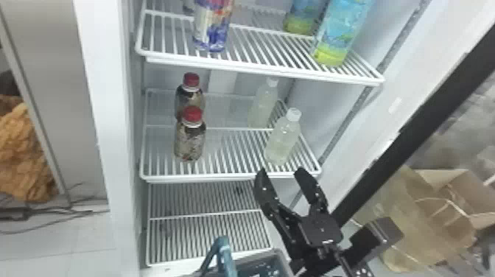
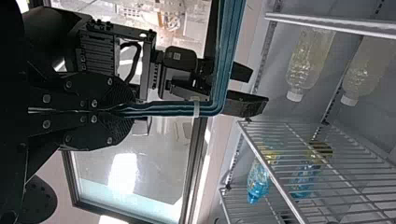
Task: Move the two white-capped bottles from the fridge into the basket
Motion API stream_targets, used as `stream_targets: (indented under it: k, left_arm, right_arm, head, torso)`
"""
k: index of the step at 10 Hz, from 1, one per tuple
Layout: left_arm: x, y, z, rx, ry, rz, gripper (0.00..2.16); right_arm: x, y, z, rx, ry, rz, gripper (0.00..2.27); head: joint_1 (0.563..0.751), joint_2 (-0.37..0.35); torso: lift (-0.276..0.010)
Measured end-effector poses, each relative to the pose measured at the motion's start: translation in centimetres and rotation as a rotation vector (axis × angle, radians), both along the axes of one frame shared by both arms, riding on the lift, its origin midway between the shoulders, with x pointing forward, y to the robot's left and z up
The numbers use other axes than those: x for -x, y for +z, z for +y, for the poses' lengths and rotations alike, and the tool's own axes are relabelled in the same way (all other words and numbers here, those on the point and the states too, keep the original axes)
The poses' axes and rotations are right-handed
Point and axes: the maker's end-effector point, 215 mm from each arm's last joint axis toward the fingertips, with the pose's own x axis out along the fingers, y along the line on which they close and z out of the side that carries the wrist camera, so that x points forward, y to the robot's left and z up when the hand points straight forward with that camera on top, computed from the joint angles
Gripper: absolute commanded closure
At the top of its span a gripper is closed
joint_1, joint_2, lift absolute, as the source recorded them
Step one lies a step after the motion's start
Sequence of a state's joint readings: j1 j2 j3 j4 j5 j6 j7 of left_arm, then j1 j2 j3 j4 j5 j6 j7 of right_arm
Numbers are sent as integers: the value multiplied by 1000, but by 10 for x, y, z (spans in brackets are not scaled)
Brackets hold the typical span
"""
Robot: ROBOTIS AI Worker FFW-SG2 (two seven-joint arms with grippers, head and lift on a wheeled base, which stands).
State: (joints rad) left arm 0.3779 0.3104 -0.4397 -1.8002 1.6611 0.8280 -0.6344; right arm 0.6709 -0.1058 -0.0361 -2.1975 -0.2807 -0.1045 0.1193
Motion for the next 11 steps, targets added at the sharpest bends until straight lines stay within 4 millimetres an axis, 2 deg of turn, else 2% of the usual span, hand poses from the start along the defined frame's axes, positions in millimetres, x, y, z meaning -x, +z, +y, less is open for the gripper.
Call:
stream_targets:
  k: [7, 11]
  left_arm:
    - [1, 0, 0, 6, -7, 9, 1122]
    - [1, 0, 0, 6, -6, 10, 1122]
  right_arm:
    - [-2, -4, -4, 25, -22, 33, 282]
    - [-15, -2, -30, 98, -76, 31, 234]
  head:
    - [695, -350]
    - [695, -350]
  torso:
    - [-260]
    - [-260]
